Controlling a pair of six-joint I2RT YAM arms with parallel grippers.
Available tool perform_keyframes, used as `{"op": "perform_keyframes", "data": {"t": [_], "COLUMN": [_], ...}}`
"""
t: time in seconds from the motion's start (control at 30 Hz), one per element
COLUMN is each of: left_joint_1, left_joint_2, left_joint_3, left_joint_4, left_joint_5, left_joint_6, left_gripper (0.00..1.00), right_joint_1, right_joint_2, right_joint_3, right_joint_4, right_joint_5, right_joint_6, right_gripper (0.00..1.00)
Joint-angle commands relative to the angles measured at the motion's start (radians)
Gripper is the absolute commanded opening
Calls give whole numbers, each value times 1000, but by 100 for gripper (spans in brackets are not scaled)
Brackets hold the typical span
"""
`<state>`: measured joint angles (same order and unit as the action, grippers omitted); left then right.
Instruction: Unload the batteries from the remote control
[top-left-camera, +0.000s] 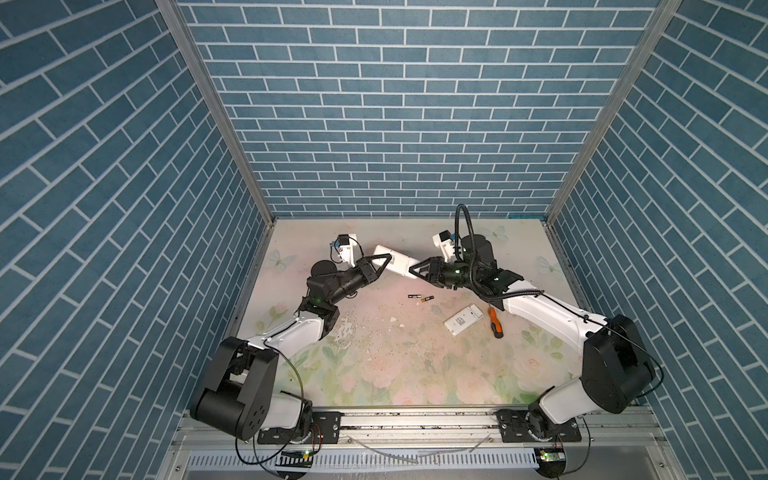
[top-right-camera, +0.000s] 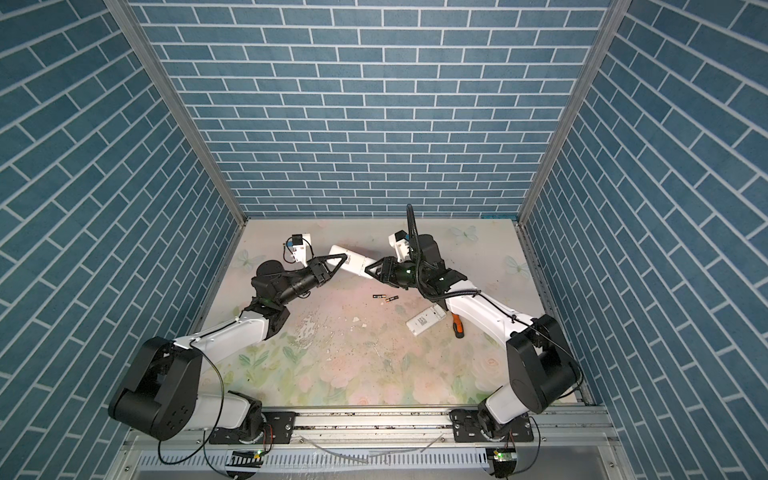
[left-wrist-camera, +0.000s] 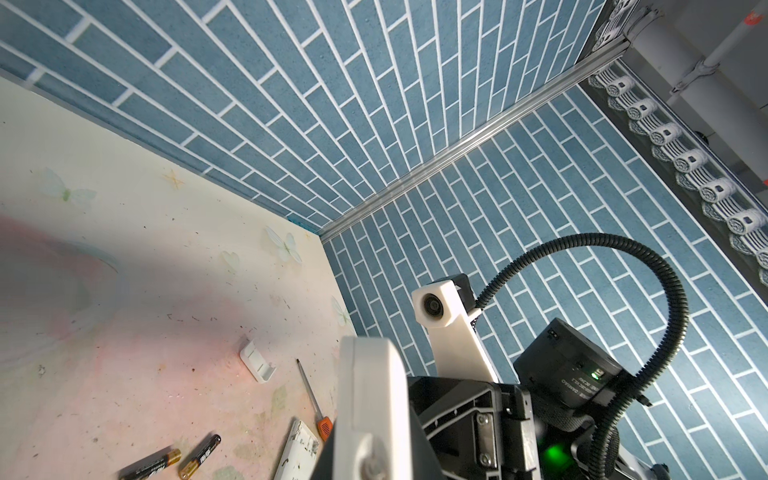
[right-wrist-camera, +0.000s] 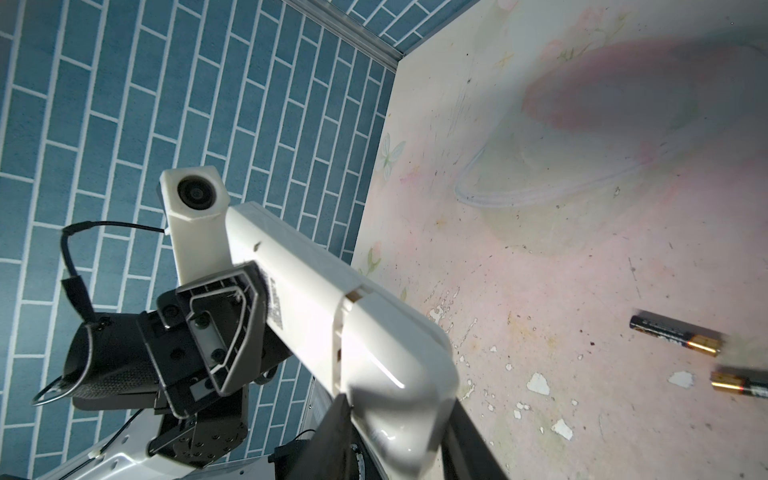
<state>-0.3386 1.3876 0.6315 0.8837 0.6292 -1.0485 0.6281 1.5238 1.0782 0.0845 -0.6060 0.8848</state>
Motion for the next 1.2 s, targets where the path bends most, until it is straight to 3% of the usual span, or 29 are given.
{"op": "perform_keyframes", "data": {"t": [0.0,0.27,0.63,1.17], "left_joint_1": [6,6,6,7], "left_joint_2": [6,-1,33,24], "left_joint_3": [31,38,33,14], "left_joint_4": [23,-11,25,39], "left_joint_5": [10,14,24,20], "left_joint_6": [37,67,53,36], "left_gripper": [0,0,0,0], "right_joint_1": [6,6,6,7], "right_joint_2": [-28,-36,-36,-9], "right_joint_3": [63,81,104,104], "right_joint_4": [-23,-67,-84,-15], "right_joint_5": [-11,4,3,-28], "right_joint_6": [-30,-46,-49,-23], "right_gripper": [37,25,26,12]}}
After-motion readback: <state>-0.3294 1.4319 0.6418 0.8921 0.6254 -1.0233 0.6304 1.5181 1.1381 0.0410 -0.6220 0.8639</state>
